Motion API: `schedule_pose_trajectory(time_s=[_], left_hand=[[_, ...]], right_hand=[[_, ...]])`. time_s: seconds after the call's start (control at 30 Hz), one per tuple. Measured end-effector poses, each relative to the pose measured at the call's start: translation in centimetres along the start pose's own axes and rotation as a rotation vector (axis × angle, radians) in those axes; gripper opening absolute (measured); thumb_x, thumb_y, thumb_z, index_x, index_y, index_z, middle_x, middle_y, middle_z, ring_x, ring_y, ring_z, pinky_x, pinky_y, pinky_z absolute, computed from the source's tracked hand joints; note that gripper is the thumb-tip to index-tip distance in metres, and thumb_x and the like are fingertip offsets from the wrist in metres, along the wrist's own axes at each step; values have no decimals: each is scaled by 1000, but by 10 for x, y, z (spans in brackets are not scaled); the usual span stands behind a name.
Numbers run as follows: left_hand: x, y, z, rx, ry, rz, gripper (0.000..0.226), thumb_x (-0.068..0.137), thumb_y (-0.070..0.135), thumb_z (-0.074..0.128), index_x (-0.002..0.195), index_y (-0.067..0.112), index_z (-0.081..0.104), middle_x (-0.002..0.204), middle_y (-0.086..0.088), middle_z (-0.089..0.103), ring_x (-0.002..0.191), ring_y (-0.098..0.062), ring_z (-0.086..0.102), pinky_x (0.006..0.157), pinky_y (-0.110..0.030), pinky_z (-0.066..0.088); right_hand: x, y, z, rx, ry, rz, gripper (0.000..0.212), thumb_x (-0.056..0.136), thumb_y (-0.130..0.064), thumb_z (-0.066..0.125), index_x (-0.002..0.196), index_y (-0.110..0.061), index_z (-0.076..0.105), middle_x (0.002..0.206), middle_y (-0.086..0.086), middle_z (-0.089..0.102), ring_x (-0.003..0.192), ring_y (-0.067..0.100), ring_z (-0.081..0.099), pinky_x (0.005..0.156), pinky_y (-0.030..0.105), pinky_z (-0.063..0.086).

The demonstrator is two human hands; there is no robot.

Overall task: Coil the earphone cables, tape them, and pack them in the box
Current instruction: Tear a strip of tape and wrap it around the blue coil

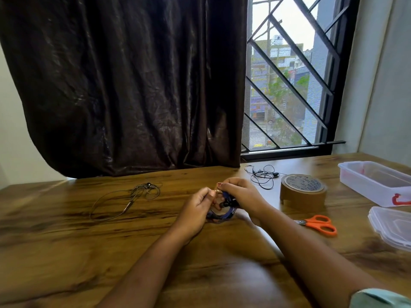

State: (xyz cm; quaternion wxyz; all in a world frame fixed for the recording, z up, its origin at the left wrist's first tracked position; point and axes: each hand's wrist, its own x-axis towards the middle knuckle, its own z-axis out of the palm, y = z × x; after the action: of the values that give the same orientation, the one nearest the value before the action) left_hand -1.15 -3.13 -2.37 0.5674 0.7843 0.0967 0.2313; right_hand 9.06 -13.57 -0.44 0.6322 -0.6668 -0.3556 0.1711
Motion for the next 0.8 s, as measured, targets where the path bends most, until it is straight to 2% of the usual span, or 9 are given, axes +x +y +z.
schedule_pose_trajectory(time_s=[0.17, 0.3, 0.4, 0.5, 0.57, 0.67, 0.73, 0.8], left_hand=[[1, -1, 0, 24, 26, 4, 22, 99, 26, 42, 90, 19, 61, 91, -8, 70, 89, -25, 69, 81, -49, 56], [1, 4, 0, -87, 77, -56, 21, 100, 19, 38, 95, 11, 57, 89, -7, 65, 85, -22, 68, 71, -39, 59], [2, 7, 0, -160, 163, -125, 20, 101, 18, 38, 97, 13, 57, 93, -7, 62, 86, -18, 65, 70, -34, 58], [3, 7, -1, -221, 216, -209, 17, 100, 15, 40, 101, 15, 57, 97, -5, 63, 88, -17, 65, 71, -30, 58], [4, 6, 0, -258, 237, -253, 17, 99, 12, 41, 109, 12, 55, 97, -4, 62, 88, -18, 63, 74, -30, 56], [7, 2, 0, -300, 260, -279, 25, 98, 4, 42, 122, 8, 50, 100, -4, 61, 88, -16, 62, 77, -26, 54], [8, -2, -1, -261, 262, -264, 33, 96, 0, 44, 127, 9, 49, 103, -5, 62, 92, -15, 63, 77, -23, 54], [7, -7, 0, -161, 240, -245, 41, 94, -3, 46, 131, 13, 49, 113, -5, 61, 98, -14, 62, 79, -23, 54]], right_hand=[[-1, -5, 2, 147, 89, 34, 16, 94, -16, 54, 89, -5, 65, 76, 6, 64, 65, 13, 61, 51, 16, 49], [-1, -3, -2, 157, 40, 82, 28, 94, -29, 56, 108, -6, 61, 86, 4, 63, 72, 13, 62, 51, 15, 48], [-2, 0, -6, 144, -46, 170, 26, 88, -27, 65, 109, -14, 58, 95, 6, 66, 73, 13, 65, 54, 23, 51], [-2, 5, -5, 144, -59, 215, 29, 82, -7, 71, 108, -11, 57, 94, 11, 66, 69, 15, 67, 54, 24, 55], [0, 10, -2, 188, -18, 194, 26, 82, 2, 69, 100, -9, 53, 83, 10, 63, 68, 18, 66, 52, 25, 57], [4, 17, -3, 212, 77, 149, 25, 82, 5, 68, 91, -8, 49, 72, 7, 59, 60, 13, 65, 50, 23, 56], [8, 24, -7, 168, 130, 149, 22, 82, 3, 68, 89, -8, 51, 75, 7, 61, 60, 12, 66, 53, 24, 56], [11, 30, -9, 83, 162, 162, 21, 82, -1, 70, 91, -11, 54, 86, 12, 64, 74, 20, 70, 62, 29, 58]])
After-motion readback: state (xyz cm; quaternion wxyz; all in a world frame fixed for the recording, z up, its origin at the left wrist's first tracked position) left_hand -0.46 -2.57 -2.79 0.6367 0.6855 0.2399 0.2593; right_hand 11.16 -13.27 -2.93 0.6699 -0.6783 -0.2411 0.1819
